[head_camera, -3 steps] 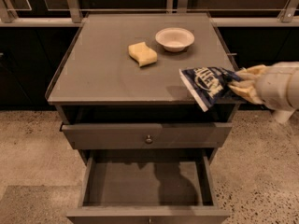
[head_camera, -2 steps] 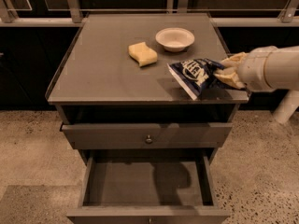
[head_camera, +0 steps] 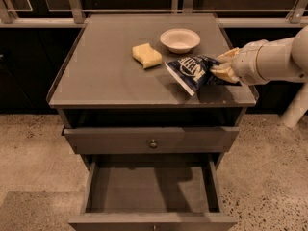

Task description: Pick blue chip bag from middle drawer and place on counter

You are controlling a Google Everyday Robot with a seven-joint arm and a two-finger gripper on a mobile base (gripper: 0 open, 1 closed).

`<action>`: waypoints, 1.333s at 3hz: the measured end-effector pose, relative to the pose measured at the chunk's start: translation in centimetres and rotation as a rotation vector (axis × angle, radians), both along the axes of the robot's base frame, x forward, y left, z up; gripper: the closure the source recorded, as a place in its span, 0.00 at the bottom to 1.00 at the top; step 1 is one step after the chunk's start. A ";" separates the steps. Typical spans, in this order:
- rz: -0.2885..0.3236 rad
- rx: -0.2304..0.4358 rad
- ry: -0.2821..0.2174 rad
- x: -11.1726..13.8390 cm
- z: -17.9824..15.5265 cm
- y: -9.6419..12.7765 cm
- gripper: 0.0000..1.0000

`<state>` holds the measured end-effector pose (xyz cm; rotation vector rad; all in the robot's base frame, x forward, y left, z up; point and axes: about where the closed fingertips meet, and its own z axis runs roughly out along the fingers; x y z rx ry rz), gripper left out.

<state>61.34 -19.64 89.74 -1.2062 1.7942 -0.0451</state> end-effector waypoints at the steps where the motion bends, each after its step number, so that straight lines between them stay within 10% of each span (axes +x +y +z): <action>1: 0.000 0.000 0.000 0.0 0.0 0.0 0.59; 4: 0.000 0.000 0.000 0.0 0.0 0.0 0.00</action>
Offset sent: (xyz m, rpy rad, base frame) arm 0.0000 0.0000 0.0000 0.0000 0.0000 0.0000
